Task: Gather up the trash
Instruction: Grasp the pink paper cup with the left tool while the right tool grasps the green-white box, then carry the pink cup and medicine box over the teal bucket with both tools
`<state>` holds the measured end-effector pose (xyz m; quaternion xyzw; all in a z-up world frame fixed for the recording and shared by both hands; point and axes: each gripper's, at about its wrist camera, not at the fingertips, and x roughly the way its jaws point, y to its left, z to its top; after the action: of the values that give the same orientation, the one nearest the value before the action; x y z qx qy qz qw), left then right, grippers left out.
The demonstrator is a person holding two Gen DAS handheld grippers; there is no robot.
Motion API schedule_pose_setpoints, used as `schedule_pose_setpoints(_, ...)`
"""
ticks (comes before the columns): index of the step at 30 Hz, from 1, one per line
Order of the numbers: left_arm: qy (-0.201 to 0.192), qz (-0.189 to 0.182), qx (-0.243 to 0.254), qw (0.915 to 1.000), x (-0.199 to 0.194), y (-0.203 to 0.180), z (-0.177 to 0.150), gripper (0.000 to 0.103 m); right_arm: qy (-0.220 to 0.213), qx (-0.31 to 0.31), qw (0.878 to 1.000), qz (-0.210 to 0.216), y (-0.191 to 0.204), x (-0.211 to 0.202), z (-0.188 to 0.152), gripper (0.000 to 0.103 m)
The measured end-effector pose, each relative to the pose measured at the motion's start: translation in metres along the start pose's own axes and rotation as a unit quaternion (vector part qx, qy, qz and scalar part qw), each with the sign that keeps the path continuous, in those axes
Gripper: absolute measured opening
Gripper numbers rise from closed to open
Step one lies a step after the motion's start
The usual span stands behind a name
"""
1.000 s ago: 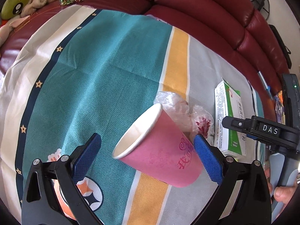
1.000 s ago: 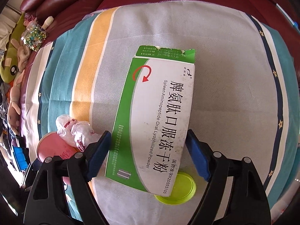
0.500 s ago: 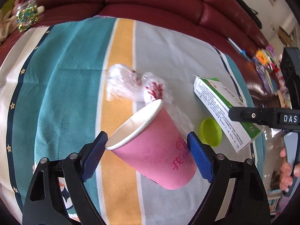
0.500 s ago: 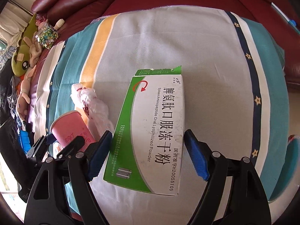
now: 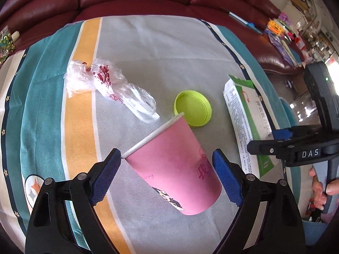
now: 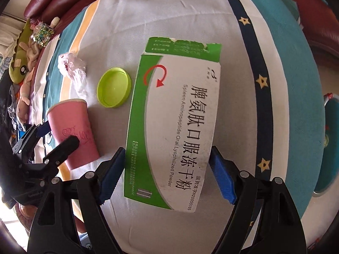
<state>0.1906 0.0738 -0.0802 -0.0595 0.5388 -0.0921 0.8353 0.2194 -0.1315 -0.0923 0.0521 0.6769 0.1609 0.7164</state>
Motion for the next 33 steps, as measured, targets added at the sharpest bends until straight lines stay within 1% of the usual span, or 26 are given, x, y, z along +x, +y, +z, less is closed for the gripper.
schedule_pose_setpoints(2, -0.005, 0.008, -0.018, 0.9998, -0.004, 0.002, 0.000, 0.092, 0.000, 0.001, 1.000, -0.007, 0.000, 0.001, 0.002, 0.079)
schedule_pose_setpoints(4, -0.007, 0.013, -0.037, 0.9992, -0.008, 0.006, -0.002, 0.092, -0.005, -0.002, 1.000, -0.017, 0.001, 0.002, 0.006, 0.081)
schedule_pose_setpoints(9, 0.006, 0.016, -0.083, 0.9964, -0.010, 0.010, -0.011, 0.093, -0.016, -0.015, 0.999, -0.036, 0.008, 0.006, 0.009, 0.081)
schedule_pose_setpoints(10, 0.007, 0.017, -0.088, 0.9959, -0.010, 0.008, -0.013, 0.093, -0.021, -0.018, 0.999, -0.037, 0.009, 0.005, 0.009, 0.080)
schedule_pose_setpoints(11, 0.011, 0.019, -0.090, 0.9957, -0.008, 0.006, -0.013, 0.093, -0.027, -0.022, 0.999, -0.036, 0.009, 0.003, 0.008, 0.075)
schedule_pose_setpoints(14, 0.027, 0.023, -0.091, 0.9952, 0.001, -0.002, -0.011, 0.093, -0.044, -0.037, 0.998, -0.041, 0.010, -0.003, 0.005, 0.074)
schedule_pose_setpoints(16, 0.032, 0.026, -0.091, 0.9950, 0.006, -0.008, -0.008, 0.093, -0.043, -0.035, 0.998, -0.028, 0.005, -0.007, 0.003, 0.074)
schedule_pose_setpoints(18, 0.028, 0.032, -0.086, 0.9954, 0.008, -0.013, -0.006, 0.092, -0.048, -0.029, 0.998, -0.019, -0.002, -0.013, 0.000, 0.074)
schedule_pose_setpoints(20, 0.022, 0.035, -0.078, 0.9961, 0.008, -0.018, -0.005, 0.068, -0.050, -0.020, 0.999, 0.000, -0.013, -0.020, -0.005, 0.074)
schedule_pose_setpoints(24, 0.007, 0.052, -0.047, 0.9975, 0.002, -0.034, -0.005, 0.065, -0.055, 0.002, 0.998, 0.035, -0.031, -0.031, -0.012, 0.074)
schedule_pose_setpoints(28, 0.002, 0.057, -0.029, 0.9980, -0.005, -0.050, -0.004, 0.065, -0.067, 0.011, 0.996, 0.051, -0.042, -0.042, -0.019, 0.074)
schedule_pose_setpoints(33, -0.005, 0.055, -0.004, 0.9985, -0.015, -0.074, 0.001, 0.065, -0.089, 0.024, 0.993, 0.069, -0.059, -0.062, -0.029, 0.074)
